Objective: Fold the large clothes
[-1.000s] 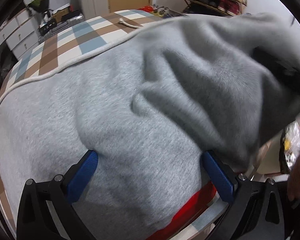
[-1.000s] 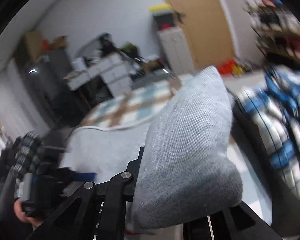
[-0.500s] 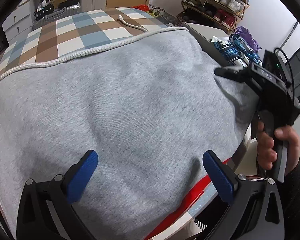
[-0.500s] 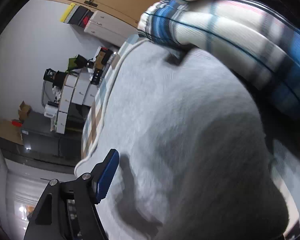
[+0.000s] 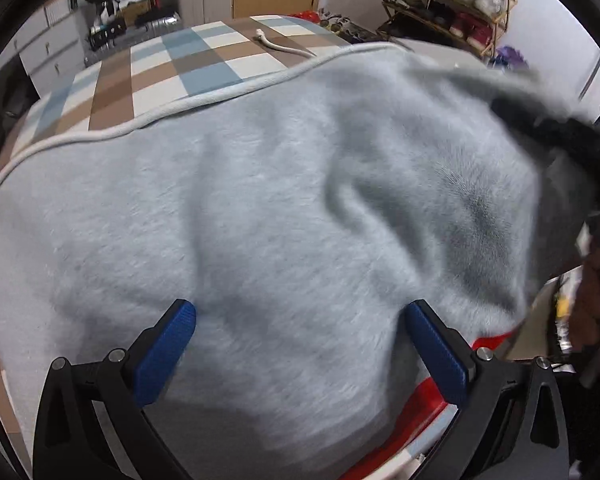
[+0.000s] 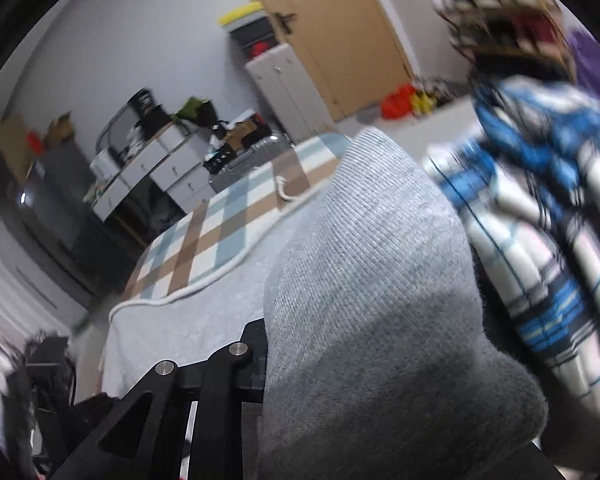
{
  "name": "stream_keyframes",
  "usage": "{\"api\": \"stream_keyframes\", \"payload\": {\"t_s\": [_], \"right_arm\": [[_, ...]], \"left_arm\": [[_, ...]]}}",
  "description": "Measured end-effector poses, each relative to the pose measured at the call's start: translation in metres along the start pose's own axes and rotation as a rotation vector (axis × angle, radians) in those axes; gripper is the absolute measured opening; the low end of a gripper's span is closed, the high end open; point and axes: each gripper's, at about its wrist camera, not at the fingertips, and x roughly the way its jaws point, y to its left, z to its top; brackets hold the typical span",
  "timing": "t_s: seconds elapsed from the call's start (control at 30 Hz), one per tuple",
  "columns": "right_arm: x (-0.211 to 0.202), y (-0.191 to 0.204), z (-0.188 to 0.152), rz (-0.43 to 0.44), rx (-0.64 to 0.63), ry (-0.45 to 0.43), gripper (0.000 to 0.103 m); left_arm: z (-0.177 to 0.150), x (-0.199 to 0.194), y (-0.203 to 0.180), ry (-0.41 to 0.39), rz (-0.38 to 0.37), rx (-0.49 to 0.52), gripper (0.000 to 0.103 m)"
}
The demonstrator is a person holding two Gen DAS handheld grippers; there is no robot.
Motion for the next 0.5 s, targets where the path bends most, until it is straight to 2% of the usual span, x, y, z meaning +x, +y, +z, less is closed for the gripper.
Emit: {"api": "stream_keyframes", "payload": {"t_s": [0.03,0.13,0.2,0.27,0.4,0.47,0.5], "right_arm": [[-0.003,0.004,0.001,0.004,-0.035,-0.003,0.02],[-0.008,0.026,0.008,-0.037,-0.203,-0.003,0.02],[-0.012,0.037,0.016,-0.02,-0.259,-0.004,0.02],[-0.01,0.039,0.017,-0.02,-0.247,-0.004,0.02],[-0.002,0.015,-0.015,-0.04,-0.145,-0.033,0.021],[0.002,0.007,-0.012,-0.043,-0.102,0.02,0.021],[-0.001,-0.002,-0.008,-0.024,-0.066,0.007,0.021]], "left_arm": [[0.002,0.001,-0.006,0.001,0.006,0.017,0.102],[0.011,0.005,-0.011,0.01,-0.039,0.005,0.102],[0.015,0.007,-0.012,0.007,-0.059,0.015,0.102],[0.018,0.007,-0.013,0.005,-0.069,0.032,0.102],[0.017,-0.004,0.001,0.008,-0.131,0.023,0.102],[0.014,-0.012,0.009,-0.008,-0.16,0.002,0.102],[0.012,-0.016,0.014,-0.011,-0.165,-0.003,0.102]]}}
